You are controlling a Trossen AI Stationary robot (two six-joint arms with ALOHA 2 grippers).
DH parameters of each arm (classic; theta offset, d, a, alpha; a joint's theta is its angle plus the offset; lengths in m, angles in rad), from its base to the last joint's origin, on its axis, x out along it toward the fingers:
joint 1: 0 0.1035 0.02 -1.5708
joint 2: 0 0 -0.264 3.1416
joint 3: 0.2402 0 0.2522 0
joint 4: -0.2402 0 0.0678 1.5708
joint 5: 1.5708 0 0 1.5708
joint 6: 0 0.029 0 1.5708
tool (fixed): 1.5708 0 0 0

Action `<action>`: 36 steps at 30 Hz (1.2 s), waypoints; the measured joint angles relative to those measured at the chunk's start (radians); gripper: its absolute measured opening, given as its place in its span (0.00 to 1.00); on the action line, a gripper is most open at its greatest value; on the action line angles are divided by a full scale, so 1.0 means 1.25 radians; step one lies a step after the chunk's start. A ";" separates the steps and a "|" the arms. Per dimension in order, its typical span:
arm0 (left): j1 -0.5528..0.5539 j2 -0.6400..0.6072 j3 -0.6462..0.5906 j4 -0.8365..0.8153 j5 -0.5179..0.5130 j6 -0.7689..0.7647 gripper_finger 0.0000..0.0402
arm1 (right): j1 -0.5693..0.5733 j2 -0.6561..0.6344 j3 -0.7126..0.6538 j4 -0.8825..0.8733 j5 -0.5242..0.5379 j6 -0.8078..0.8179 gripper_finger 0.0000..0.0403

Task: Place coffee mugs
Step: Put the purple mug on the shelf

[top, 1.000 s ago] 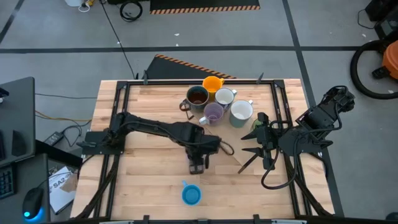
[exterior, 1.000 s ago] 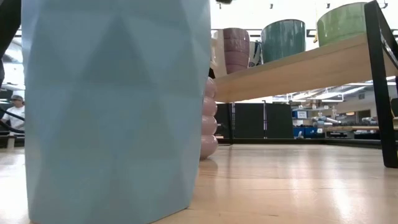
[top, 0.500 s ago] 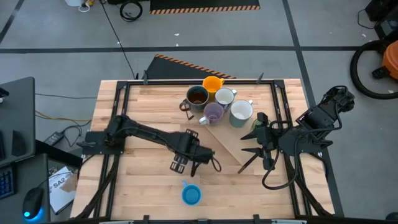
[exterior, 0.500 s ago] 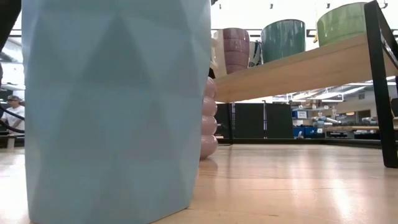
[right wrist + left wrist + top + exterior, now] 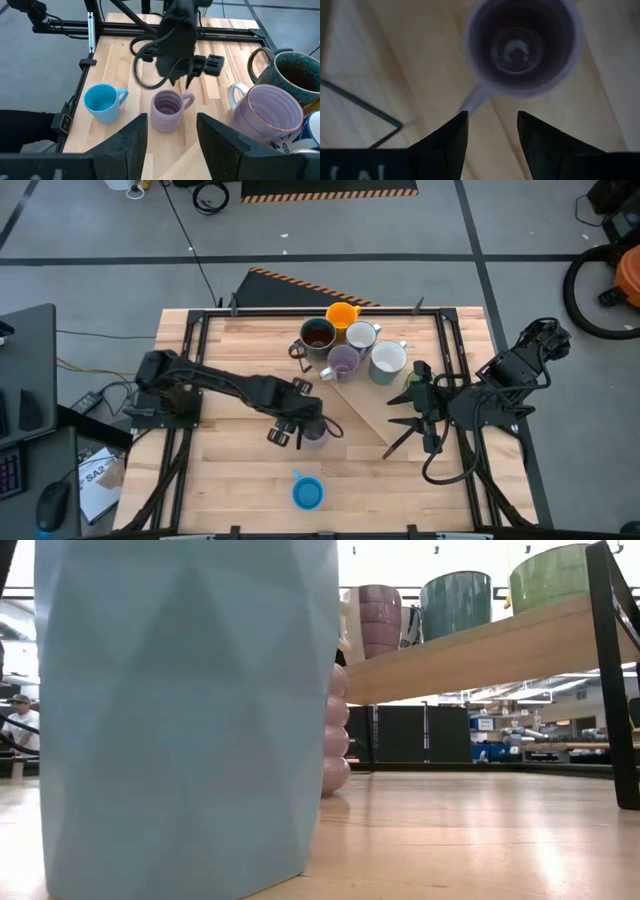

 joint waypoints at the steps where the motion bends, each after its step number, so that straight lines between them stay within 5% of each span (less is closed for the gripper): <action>1: 0.007 -0.013 -0.018 0.022 0.003 0.005 0.44 | 0.000 0.000 0.000 0.000 0.000 0.001 0.44; 21: 0.148 -0.062 -0.238 0.298 0.257 0.142 0.43 | 0.000 0.000 0.000 0.001 0.001 0.035 0.44; 31: 0.143 -0.062 -0.245 0.291 0.365 0.050 0.26 | 0.000 0.000 0.000 0.000 0.014 0.040 0.44; 36: 0.096 -0.062 -0.245 0.297 0.348 -0.007 0.20 | 0.000 0.000 0.000 0.000 0.015 0.040 0.44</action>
